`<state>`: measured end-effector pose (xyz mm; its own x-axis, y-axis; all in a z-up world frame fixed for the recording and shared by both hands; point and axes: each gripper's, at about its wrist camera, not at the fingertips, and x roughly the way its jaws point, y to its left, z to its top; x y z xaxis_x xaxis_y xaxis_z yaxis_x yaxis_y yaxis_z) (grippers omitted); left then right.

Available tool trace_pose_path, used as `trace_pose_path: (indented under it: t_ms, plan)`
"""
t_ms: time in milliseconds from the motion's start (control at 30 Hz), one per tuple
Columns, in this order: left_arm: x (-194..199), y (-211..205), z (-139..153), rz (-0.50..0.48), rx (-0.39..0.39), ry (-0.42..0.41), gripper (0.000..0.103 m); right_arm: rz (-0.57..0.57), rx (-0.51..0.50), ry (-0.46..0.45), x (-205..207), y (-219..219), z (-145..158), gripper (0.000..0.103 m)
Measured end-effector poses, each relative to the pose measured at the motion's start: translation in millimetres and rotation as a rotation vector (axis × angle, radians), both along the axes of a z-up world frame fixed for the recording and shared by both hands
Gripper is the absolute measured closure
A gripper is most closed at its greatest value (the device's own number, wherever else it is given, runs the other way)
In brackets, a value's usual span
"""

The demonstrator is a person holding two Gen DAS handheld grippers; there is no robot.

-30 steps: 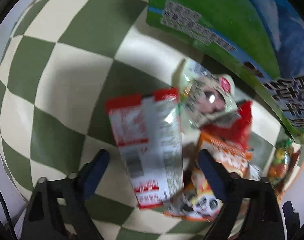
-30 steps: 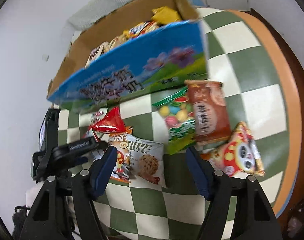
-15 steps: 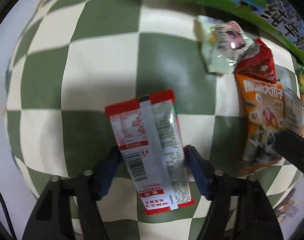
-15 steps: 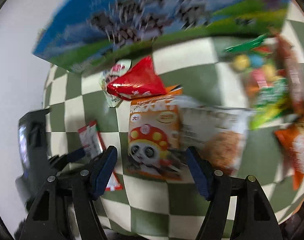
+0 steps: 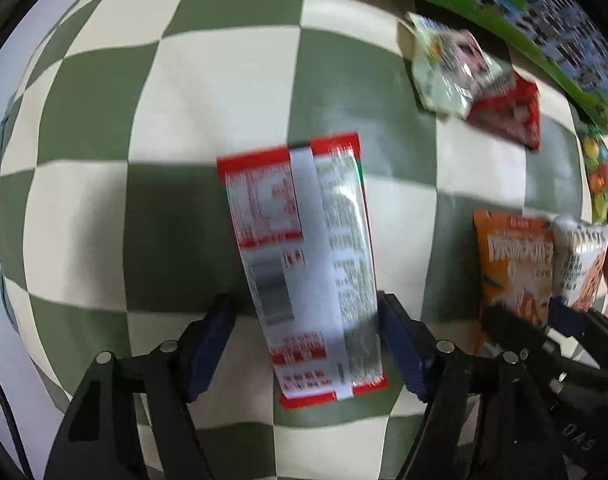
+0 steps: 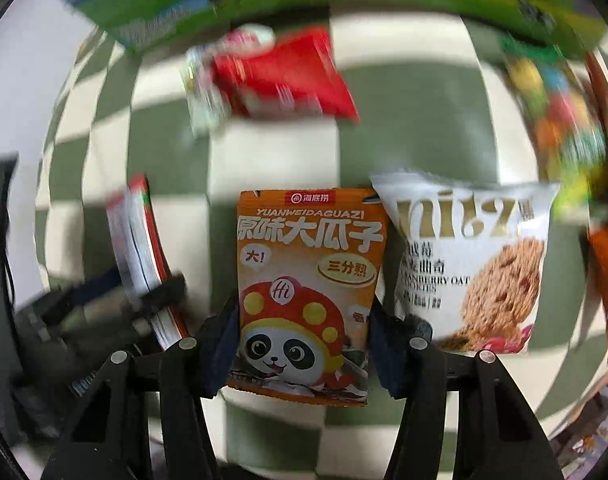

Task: Organize snacks
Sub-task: 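Grasp the panda seed bag with right tool while left tool grasps the red-white stick pack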

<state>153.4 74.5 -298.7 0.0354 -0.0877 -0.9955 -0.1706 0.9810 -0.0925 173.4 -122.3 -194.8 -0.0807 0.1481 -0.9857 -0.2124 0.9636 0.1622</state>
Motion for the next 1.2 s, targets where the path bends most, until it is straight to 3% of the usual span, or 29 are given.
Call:
trace_pose_path:
  t_ms: [133, 300, 367, 467, 633, 833, 1033, 1200]
  plan:
    - [-9.3, -3.3, -4.2, -0.002, -0.02, 0.015, 0.037, -0.019, 0.017, 0.022, -13.7, -5.8, -7.0, 0.042]
    - [-4.3, 19.2, -12.8, 0.15, -0.144, 0.057, 0.036, -0.052, 0.036, 0.038, -7.7, -8.4, -11.9, 0.035]
    - [-5.8, 21.7, -14.9, 0.183, -0.159, 0.062, 0.036, -0.056, 0.038, 0.033, -1.7, -8.5, -13.2, 0.034]
    - [-7.6, 12.8, -12.6, 0.162, -0.091, 0.054, 0.044, -0.06, 0.031, 0.024, 1.9, -8.6, -14.9, 0.033]
    - [-12.2, -20.1, -3.3, 0.024, 0.023, 0.039, 0.056, -0.045, 0.037, -0.01, -11.3, -9.7, -14.6, 0.041]
    - [-28.5, -21.6, -12.9, 0.02, 0.018, 0.054, 0.052, -0.005, 0.025, 0.005, -9.8, -4.2, -20.8, 0.038]
    - [-12.3, -20.3, -13.3, 0.023, 0.038, 0.048, 0.052, 0.04, -0.008, 0.013, -9.5, 3.3, -27.5, 0.032]
    - [16.1, -7.5, 6.1, 0.015, 0.055, 0.029, 0.058, 0.043, -0.016, -0.013, -17.6, 12.6, -22.9, 0.042]
